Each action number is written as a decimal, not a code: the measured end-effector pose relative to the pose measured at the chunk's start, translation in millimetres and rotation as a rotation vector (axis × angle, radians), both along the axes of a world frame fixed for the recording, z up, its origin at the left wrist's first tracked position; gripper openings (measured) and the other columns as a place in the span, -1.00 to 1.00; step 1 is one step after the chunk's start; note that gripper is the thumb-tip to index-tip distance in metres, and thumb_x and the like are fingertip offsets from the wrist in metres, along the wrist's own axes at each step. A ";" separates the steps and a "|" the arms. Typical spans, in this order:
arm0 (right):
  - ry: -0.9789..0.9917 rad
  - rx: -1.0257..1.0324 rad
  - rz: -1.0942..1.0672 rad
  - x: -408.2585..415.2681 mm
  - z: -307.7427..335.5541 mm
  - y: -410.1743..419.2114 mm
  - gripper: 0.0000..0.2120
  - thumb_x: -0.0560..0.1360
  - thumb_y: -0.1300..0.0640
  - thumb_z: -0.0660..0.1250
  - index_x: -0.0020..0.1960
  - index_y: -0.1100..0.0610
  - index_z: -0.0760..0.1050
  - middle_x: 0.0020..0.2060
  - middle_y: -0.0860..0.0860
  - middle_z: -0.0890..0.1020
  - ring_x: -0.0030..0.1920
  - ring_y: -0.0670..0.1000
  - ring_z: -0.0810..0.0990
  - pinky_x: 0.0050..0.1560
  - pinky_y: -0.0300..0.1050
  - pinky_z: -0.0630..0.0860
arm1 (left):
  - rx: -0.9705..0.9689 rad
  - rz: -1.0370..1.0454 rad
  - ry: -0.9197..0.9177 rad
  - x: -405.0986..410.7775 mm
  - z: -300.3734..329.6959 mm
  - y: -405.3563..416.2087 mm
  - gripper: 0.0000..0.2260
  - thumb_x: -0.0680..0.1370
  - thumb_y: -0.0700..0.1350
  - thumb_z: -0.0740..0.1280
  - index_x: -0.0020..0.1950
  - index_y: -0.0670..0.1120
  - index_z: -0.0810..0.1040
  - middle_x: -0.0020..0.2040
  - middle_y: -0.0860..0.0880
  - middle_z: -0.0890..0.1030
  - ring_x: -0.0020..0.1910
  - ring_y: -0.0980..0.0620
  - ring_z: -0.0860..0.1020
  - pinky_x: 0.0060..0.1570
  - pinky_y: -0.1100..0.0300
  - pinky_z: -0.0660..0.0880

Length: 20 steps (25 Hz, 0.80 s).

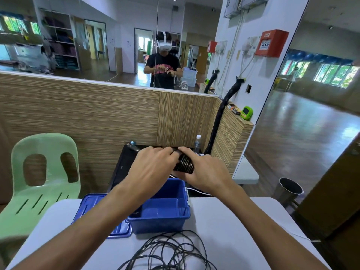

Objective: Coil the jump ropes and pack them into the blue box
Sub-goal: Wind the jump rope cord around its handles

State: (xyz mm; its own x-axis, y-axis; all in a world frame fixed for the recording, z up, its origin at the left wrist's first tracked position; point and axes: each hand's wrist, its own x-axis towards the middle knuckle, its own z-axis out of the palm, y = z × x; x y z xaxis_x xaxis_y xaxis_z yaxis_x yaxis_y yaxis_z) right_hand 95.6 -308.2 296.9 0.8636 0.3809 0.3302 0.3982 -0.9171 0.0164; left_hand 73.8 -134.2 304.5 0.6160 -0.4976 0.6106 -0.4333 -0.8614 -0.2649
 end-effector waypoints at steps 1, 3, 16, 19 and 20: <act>-0.022 0.014 0.001 1.3 1.1 1.5 -0.28 0.46 -0.47 0.13 0.52 -0.19 0.10 -0.01 -0.01 0.68 -0.02 0.09 0.65 -0.22 -0.08 0.41 | -0.084 0.012 -0.001 -3.2 -3.1 1.9 -0.84 0.36 -0.11 0.56 -0.15 -0.03 0.61 -0.36 0.04 0.54 -0.42 0.00 0.58 -0.49 0.20 0.28; -0.048 0.042 0.001 3.1 3.8 6.4 -0.29 0.47 -0.45 0.14 0.52 -0.18 0.12 -0.02 0.00 0.68 -0.03 0.10 0.65 -0.21 -0.08 0.44 | -0.213 0.060 -0.029 -9.8 -3.8 1.8 -0.83 0.37 -0.14 0.56 -0.10 -0.05 0.64 -0.33 0.01 0.55 -0.37 -0.03 0.57 -0.48 0.17 0.33; -0.044 0.265 -0.039 17.2 -7.5 -2.7 -0.33 0.44 -0.39 0.26 0.46 -0.19 0.24 -0.09 -0.02 0.69 -0.08 0.08 0.65 -0.09 -0.01 0.58 | -1.367 -0.085 0.476 -39.4 -55.5 -18.4 -0.90 0.55 -0.09 0.37 0.00 0.05 0.67 -0.34 0.09 0.63 -0.31 0.21 0.57 -0.31 0.41 0.41; 0.039 0.320 -0.048 18.3 -14.8 -2.6 -0.35 0.41 -0.42 0.29 0.42 -0.22 0.28 -0.11 -0.08 0.67 -0.10 0.02 0.64 -0.18 -0.10 0.54 | -1.313 -0.123 0.535 -42.8 -45.2 -21.3 -0.91 0.55 -0.07 0.35 -0.12 0.04 0.64 -0.34 0.06 0.62 -0.35 0.15 0.55 -0.37 0.35 0.43; 0.066 0.333 -0.054 18.8 -17.5 -1.2 -0.36 0.40 -0.43 0.29 0.41 -0.23 0.29 -0.13 -0.09 0.66 -0.12 0.00 0.63 -0.21 -0.12 0.53 | -1.293 -0.117 0.525 -43.9 -43.5 -23.0 -0.90 0.55 -0.07 0.35 -0.13 0.02 0.63 -0.34 0.07 0.62 -0.34 0.15 0.56 -0.37 0.35 0.44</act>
State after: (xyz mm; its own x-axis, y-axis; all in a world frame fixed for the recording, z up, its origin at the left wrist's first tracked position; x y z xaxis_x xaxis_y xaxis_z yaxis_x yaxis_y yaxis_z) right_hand 114.4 -309.4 279.4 0.9031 0.2150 0.3717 0.3395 -0.8874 -0.3118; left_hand 29.9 -157.2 261.0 0.9075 0.1696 0.3844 -0.3180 -0.3206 0.8922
